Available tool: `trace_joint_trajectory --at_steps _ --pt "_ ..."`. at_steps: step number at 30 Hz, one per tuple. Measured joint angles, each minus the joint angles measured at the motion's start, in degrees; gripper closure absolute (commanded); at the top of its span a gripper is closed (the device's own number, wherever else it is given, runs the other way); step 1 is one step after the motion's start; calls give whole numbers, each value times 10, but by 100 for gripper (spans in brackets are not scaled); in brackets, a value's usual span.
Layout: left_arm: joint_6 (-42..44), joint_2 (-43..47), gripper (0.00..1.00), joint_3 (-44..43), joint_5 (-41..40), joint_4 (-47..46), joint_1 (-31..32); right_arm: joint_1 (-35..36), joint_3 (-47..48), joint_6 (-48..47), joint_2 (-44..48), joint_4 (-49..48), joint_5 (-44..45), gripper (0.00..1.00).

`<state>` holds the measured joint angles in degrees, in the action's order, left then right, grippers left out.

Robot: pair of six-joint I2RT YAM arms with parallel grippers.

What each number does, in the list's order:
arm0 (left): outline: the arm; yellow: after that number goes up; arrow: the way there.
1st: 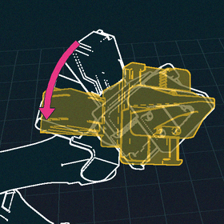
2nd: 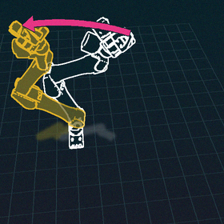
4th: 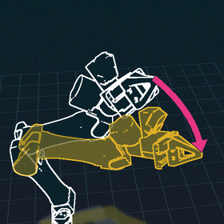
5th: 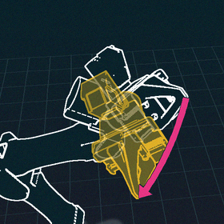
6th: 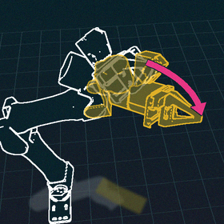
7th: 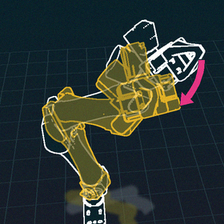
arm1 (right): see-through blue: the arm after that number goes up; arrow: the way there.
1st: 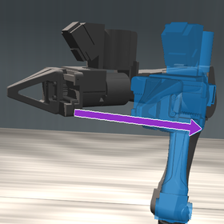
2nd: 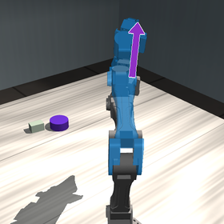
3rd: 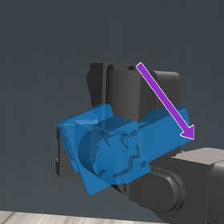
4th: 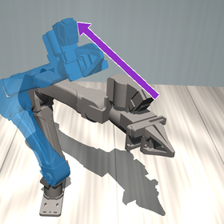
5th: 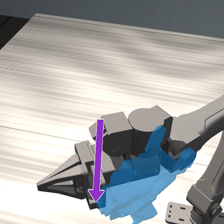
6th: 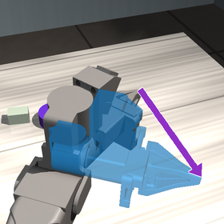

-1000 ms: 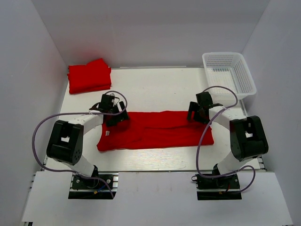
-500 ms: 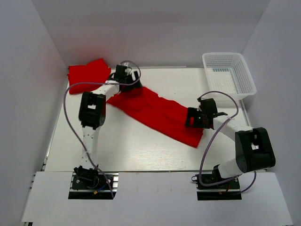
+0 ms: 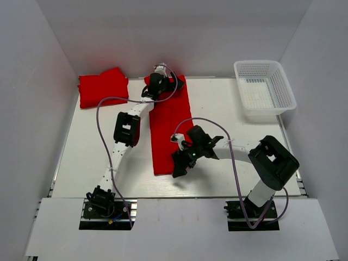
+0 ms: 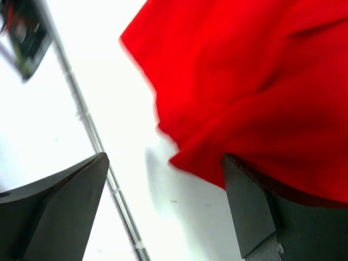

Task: Fold and stack the t-shirts
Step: Rotate the tshirt 95 degrees

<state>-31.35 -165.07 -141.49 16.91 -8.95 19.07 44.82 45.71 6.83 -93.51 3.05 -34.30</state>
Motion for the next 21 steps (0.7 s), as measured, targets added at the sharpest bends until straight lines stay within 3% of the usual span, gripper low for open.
trace_joint_trajectory --at_steps 11,21 --pt "-23 -7 0 4 -15 -40 19 46 32 -26 5 73 9 10" --pt "55 56 0 26 -65 -9 19 47 34 4 158 111 142 10"
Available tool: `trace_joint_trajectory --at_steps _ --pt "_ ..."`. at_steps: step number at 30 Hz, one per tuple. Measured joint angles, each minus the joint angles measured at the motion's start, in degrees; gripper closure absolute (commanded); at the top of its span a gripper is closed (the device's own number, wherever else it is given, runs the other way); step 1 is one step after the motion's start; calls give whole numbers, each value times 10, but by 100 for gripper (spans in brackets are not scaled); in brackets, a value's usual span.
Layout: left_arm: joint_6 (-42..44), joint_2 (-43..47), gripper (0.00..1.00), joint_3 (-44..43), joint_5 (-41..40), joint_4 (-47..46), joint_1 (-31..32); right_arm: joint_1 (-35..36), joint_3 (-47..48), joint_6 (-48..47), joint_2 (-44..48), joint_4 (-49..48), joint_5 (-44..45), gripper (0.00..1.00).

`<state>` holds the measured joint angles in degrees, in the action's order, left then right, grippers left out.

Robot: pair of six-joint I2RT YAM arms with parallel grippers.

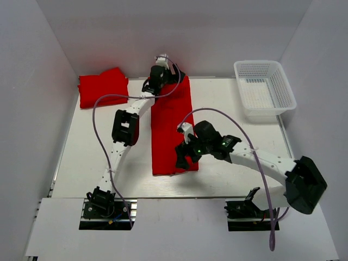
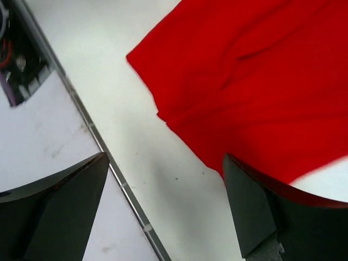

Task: Fold and stack the t-shirts
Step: Rotate the tshirt 95 degrees

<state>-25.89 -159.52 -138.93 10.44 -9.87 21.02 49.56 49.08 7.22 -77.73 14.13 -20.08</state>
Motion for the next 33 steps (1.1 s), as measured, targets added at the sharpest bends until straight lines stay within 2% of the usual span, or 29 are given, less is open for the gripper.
trace_joint_trajectory --at_steps 8,10,12,16,19,22,25,28,33 --pt "59 202 0 14 11 54 -2 -4 -29 90 109 11 200 10" --pt "71 303 0 72 25 79 -2 -8 -38 116 108 12 243 10" --pt "79 414 0 174 28 118 -2 -15 -51 142 106 13 282 10" --pt "70 644 0 480 -3 139 0 -37 -69 184 98 9 320 10" --pt "39 758 0 679 -20 168 2 -54 -70 199 86 10 323 10" --pt "6 817 0 831 -22 215 5 -69 -70 203 74 10 312 10" --pt "-22 839 0 930 -8 277 18 -81 -70 203 56 11 283 10" --pt "-40 843 0 987 16 331 40 -88 -70 199 26 19 243 10" --pt "-63 862 0 1028 39 393 77 -90 -70 193 -27 36 191 10"
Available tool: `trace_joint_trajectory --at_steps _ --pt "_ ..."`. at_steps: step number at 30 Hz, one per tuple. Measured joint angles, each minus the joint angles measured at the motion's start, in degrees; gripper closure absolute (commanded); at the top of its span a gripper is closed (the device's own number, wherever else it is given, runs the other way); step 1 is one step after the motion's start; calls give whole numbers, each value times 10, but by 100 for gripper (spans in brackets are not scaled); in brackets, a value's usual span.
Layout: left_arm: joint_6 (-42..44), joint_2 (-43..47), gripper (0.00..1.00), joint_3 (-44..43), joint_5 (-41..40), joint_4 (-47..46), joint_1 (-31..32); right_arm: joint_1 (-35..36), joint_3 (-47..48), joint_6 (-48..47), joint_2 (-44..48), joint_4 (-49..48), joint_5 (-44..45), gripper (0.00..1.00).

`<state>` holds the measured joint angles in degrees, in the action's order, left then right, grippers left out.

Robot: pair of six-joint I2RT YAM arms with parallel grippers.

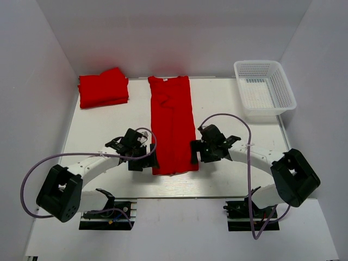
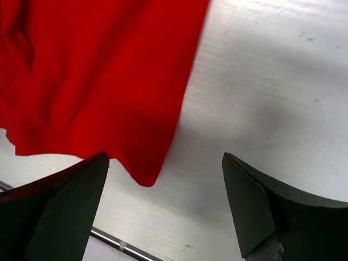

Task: Fold and stack the t-shirts
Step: Rotate the tshirt 95 degrees, then grab the bottom of the folded rectangular tshirt with both arms

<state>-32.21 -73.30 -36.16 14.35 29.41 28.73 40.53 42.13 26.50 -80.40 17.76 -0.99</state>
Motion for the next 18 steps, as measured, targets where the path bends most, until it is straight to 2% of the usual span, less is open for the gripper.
trace_joint_trajectory --at_steps 5,10,18 --pt "-17 27 0 17 5 -4 20 0 0 0 -6 -2 -42 10" --pt "-28 12 0 25 11 -24 37 -1 -1 0 -11 -13 -74 10" --pt "-38 -19 12 24 36 -70 61 -1 -18 3 -22 -46 -118 10"
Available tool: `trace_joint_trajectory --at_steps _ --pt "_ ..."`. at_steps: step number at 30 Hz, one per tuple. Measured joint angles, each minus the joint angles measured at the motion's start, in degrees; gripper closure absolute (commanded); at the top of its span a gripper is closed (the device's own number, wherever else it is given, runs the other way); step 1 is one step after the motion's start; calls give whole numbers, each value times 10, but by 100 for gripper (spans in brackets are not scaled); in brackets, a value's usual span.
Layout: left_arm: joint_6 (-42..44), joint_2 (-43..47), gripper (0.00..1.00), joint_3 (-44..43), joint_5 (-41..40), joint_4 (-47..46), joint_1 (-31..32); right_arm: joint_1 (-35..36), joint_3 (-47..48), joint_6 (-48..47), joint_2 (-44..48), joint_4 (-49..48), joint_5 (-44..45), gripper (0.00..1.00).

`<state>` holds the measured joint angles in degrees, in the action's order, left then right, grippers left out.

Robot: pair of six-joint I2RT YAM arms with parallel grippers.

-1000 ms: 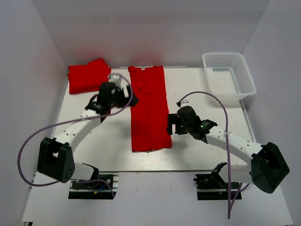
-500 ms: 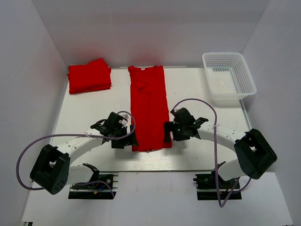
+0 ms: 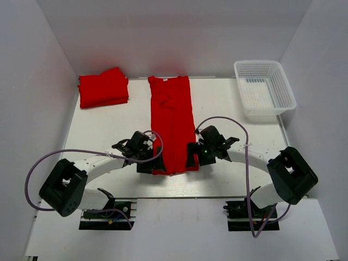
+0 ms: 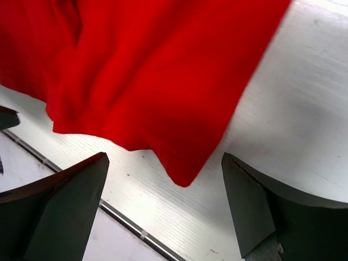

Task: Fold and stack the t-shirts
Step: Grab the bottom of the folded rectangular tshirt with both arms

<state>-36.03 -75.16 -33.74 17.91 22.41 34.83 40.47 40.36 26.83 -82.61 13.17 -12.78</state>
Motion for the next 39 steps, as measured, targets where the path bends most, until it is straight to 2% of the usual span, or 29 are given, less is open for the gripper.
trace_joint_trajectory --at_steps 5,8,10,11,12,15,16,17,18,20,22,25,33,39 --pt "-4 -15 22 -6 0 -4 7 0 -2 1 -4 -16 -16 10" --pt "-7 -17 31 -6 -7 0 7 0 -4 2 -6 -25 -23 10" --pt "-9 -17 40 -6 -16 5 7 0 -4 3 -8 -29 -24 17" --pt "-10 -17 43 -5 -21 10 8 0 -4 4 -10 -31 -25 21" --pt "-10 -17 52 -4 -25 15 8 -1 -4 6 -12 -32 -24 29" --pt "-18 -19 69 -3 -39 28 9 -3 -8 10 -19 -30 -23 51" --pt "-21 -20 72 -2 -45 31 9 -4 -9 12 -21 -28 -22 65" --pt "-23 -21 78 -2 -48 34 9 -3 -9 16 -22 -25 -14 70" --pt "-26 -21 90 -2 -51 36 9 -4 -9 16 -23 -20 -10 74" --pt "-33 -22 100 -1 -53 39 9 -4 -9 20 -26 -7 -2 83" --pt "-37 -21 100 -1 -53 39 9 -4 -9 22 -25 2 4 93" --pt "-39 -18 100 0 -54 42 9 -4 -9 23 -25 4 6 100" --pt "-29 3 100 -19 -63 64 9 -3 -4 -1 -11 19 5 100" --pt "-19 14 100 -62 -75 63 5 -3 44 -12 -9 55 24 100"
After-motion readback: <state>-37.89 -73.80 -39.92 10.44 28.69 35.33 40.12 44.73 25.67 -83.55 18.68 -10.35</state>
